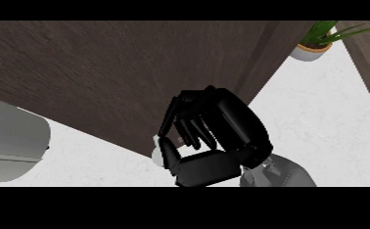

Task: Pick up the bottled water, place it into the cabinet and close the cabinet

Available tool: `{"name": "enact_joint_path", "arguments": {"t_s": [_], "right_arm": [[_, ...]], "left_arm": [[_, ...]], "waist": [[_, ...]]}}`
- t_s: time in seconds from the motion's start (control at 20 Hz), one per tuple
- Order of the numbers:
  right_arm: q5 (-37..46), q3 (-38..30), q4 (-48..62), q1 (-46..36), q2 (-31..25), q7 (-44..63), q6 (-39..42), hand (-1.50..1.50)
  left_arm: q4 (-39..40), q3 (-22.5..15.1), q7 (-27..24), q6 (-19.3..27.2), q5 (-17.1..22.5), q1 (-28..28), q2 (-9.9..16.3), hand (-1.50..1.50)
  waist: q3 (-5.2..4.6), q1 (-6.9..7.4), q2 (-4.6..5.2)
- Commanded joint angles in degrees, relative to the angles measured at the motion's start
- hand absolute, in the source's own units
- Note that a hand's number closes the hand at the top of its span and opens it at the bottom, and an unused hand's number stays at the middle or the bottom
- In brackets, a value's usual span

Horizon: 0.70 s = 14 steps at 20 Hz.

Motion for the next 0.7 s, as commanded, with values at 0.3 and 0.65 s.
{"name": "enact_joint_path", "arguments": {"t_s": [0.3,0.65], "right_arm": [[-6.7,-15.2,23.1,-16.2,-1.0,-3.8,9.3,1.5],[-8.4,-18.8,31.8,-20.8,-3.2,-7.2,17.4,1.5]], "left_arm": [[-0.5,6.7,2.8,-5.3,4.2,2.8,-3.0,-1.5],[3.2,12.3,4.6,-11.9,7.6,3.1,-4.3,-1.5]], "waist": [[0.04,-0.46,0.03],[0.02,-0.79,-0.01]]}}
